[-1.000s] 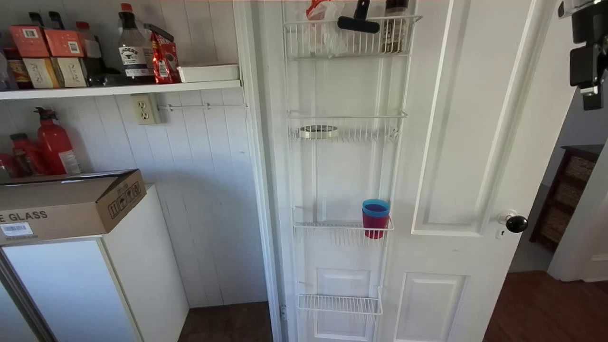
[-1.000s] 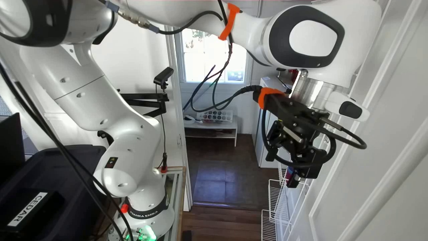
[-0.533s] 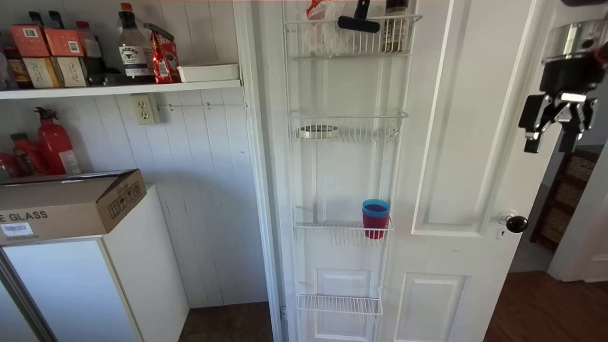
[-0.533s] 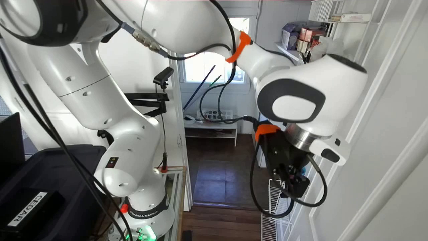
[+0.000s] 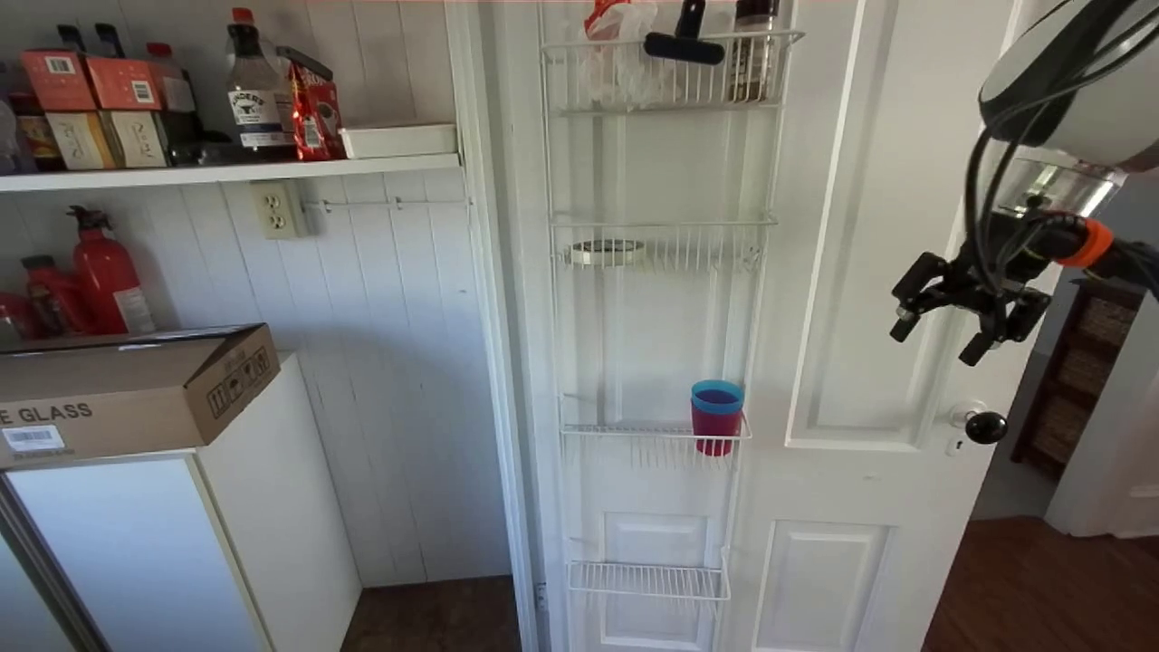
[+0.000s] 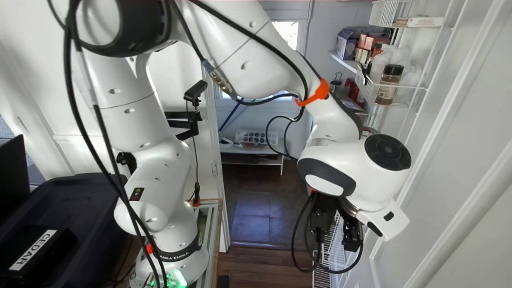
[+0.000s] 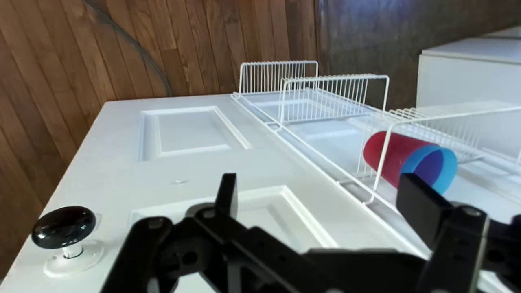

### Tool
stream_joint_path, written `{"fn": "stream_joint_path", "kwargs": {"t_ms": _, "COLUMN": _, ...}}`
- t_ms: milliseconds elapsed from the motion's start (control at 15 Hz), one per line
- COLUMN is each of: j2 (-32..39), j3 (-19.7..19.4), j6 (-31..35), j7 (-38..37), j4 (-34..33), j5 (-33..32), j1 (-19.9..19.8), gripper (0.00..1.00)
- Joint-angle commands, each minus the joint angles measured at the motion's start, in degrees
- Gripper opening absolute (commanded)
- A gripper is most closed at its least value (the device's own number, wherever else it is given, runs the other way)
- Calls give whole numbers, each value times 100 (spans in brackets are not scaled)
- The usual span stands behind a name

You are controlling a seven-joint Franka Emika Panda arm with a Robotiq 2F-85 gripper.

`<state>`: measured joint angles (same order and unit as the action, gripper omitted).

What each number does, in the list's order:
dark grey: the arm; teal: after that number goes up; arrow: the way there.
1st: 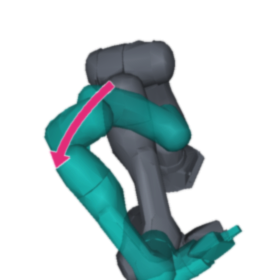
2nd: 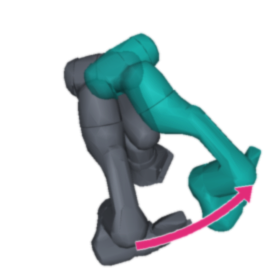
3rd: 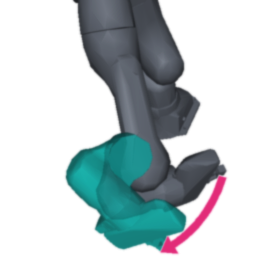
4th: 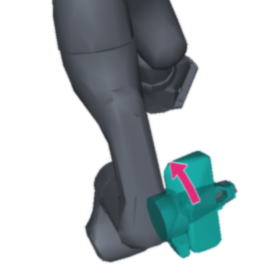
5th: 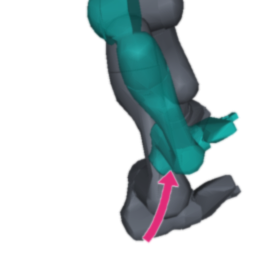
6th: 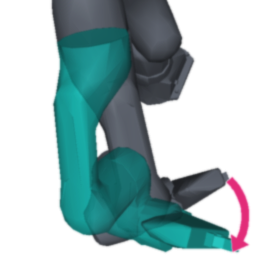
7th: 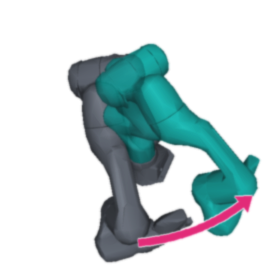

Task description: Pick up the blue cup and put it on the second white rack from the top on the door

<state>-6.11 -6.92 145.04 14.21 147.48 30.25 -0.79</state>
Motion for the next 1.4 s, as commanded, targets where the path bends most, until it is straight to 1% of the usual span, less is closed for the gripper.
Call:
{"fn": "stream_joint_path", "kwargs": {"t_ms": 0, "j2": 181, "j3": 91, "j6": 215, "j7": 118, "j4": -50, "j5": 373, "j1": 16, "gripper": 100}}
{"fn": "stream_joint_path", "kwargs": {"t_ms": 67, "j2": 364, "j3": 151, "j6": 362, "j7": 203, "j4": -115, "j5": 618, "j1": 56, "gripper": 100}}
{"fn": "stream_joint_path", "kwargs": {"t_ms": 133, "j2": 506, "j3": 191, "j6": 432, "j7": 222, "j4": -181, "j5": 726, "j1": 77, "gripper": 100}}
{"fn": "stream_joint_path", "kwargs": {"t_ms": 267, "j2": 644, "j3": 221, "j6": 462, "j7": 218, "j4": -276, "j5": 767, "j1": 75, "gripper": 100}}
{"fn": "stream_joint_path", "kwargs": {"t_ms": 467, "j2": 654, "j3": 221, "j6": 463, "j7": 217, "j4": -305, "j5": 770, "j1": 71, "gripper": 100}}
{"fn": "stream_joint_path", "kwargs": {"t_ms": 533, "j2": 869, "j3": 333, "j6": 706, "j7": 445, "j4": -410, "j5": 1104, "j1": 160, "gripper": 100}}
{"fn": "stream_joint_path", "kwargs": {"t_ms": 600, "j2": 981, "j3": 425, "j6": 882, "j7": 560, "j4": -465, "j5": 1294, "j1": 210, "gripper": 100}}
{"fn": "stream_joint_path", "kwargs": {"t_ms": 667, "j2": 1125, "j3": 436, "j6": 1155, "j7": 568, "j4": -532, "j5": 1536, "j1": 410, "gripper": 100}}
{"fn": "stream_joint_path", "kwargs": {"t_ms": 800, "j2": 1324, "j3": 683, "j6": 1638, "j7": 708, "j4": -665, "j5": 2134, "j1": 552, "gripper": 100}}
{"fn": "stream_joint_path", "kwargs": {"t_ms": 1000, "j2": 1746, "j3": 980, "j6": 2308, "j7": 658, "j4": -930, "j5": 2724, "j1": 719, "gripper": 100}}
{"fn": "stream_joint_path", "kwargs": {"t_ms": 1133, "j2": 2069, "j3": 1213, "j6": 2590, "j7": 858, "j4": -1191, "j5": 3232, "j1": 723, "gripper": 100}}
{"fn": "stream_joint_path", "kwargs": {"t_ms": 1333, "j2": 2410, "j3": 1592, "j6": 2497, "j7": 1580, "j4": -1629, "j5": 4168, "j1": 489, "gripper": 100}}
